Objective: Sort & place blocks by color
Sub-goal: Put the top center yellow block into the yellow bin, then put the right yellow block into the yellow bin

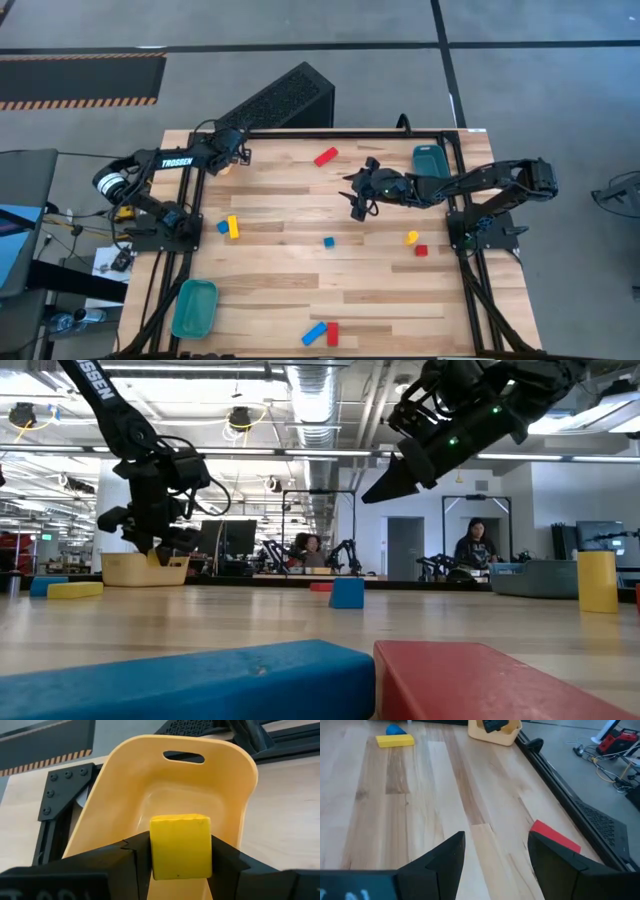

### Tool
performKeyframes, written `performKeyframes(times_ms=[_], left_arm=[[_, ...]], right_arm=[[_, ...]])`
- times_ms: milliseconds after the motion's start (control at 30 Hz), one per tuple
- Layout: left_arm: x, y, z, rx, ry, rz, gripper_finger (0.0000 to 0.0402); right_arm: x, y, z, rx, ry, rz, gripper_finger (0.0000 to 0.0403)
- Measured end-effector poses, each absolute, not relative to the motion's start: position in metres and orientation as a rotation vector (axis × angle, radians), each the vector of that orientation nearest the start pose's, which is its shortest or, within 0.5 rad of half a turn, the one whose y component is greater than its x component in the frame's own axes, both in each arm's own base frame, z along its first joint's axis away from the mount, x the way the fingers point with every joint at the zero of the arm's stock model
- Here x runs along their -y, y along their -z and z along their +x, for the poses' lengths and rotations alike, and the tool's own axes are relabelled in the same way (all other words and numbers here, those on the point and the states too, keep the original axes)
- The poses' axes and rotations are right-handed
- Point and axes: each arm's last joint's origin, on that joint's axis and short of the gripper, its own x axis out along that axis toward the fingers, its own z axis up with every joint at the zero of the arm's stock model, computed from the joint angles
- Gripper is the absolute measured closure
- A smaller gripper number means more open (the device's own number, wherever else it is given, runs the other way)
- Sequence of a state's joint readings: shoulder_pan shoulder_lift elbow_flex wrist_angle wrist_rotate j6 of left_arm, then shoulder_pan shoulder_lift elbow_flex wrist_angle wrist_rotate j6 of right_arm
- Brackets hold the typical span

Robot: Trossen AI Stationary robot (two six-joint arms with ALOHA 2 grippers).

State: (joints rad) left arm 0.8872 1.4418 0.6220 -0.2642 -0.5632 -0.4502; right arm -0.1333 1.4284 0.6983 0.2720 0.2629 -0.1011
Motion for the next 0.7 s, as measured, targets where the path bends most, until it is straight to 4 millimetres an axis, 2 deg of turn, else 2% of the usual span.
performKeyframes(times_ms=[100, 267, 400, 567, 700], left_arm=[[-0.196, -0.146, 0.14, -0.863, -1.542, -0.499, 0.025], [-0.195, -0.147, 0.143, -0.858, -1.547, -0.467, 0.0188], [-0.194, -0.15, 0.144, -0.879, -1.557, -0.404, 0.0153], [-0.19, -0.158, 0.148, -0.881, -1.502, -0.333, 0.0132], [-0.184, -0.172, 0.155, -0.828, -1.44, -0.253, 0.0129]], right_arm=[[0.047, -0.205, 0.287, -0.468, 0.417, -0.111, 0.0163], [0.05, -0.205, 0.286, -0.466, 0.473, -0.099, 0.0163], [0.052, -0.198, 0.282, -0.492, 0.496, -0.06, 0.0163], [0.055, -0.179, 0.27, -0.55, 0.524, -0.003, 0.0163], [0.058, -0.173, 0.266, -0.563, 0.535, 0.053, 0.0163]])
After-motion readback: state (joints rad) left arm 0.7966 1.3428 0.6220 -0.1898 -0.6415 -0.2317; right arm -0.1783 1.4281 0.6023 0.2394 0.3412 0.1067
